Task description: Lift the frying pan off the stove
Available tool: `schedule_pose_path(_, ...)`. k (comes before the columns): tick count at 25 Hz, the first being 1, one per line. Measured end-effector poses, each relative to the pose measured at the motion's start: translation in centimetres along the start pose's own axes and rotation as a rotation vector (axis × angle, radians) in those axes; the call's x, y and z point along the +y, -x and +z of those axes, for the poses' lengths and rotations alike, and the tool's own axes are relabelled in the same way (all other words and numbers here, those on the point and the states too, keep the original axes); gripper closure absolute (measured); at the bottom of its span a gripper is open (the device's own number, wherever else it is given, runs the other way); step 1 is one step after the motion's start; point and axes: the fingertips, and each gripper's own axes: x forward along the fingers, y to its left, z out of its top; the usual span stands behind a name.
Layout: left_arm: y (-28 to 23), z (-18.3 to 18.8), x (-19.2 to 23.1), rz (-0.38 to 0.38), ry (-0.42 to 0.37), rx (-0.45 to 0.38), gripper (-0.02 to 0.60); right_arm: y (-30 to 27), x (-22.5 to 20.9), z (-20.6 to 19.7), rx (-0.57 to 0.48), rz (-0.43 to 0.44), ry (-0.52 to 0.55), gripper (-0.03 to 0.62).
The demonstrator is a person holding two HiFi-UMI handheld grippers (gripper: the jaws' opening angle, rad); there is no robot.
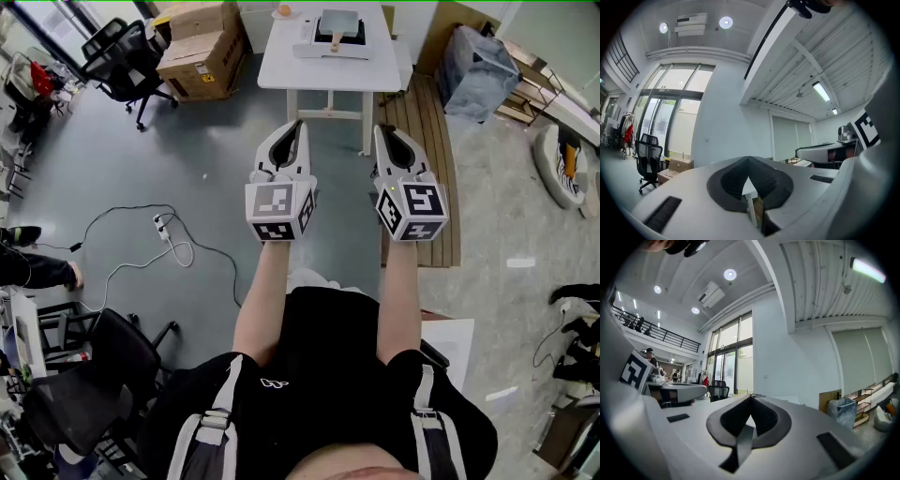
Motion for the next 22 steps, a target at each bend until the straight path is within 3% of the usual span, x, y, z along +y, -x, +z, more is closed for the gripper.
schedule_pose_path(7, -0.4, -0.6, -0.1, 0.015, -0.003, 0.024, 0.589, 0.2, -0.8, -0.1, -0.001, 0.006, -0.002, 0.597)
schedule_pose_path(12, -0.9, -0.9, -0.5, 0.0, -0.007, 0.033, 0.589, -0.1, -1.1, -0.3, -0.027, 0.019, -0.065, 0.597)
schedule_pose_path(22, -2.1, -0.5, -0.4, -0.005, -0.005, 0.016, 0.589, -0.8, -2.0, 0.2, -0.039, 0.03, -0.057, 0.597)
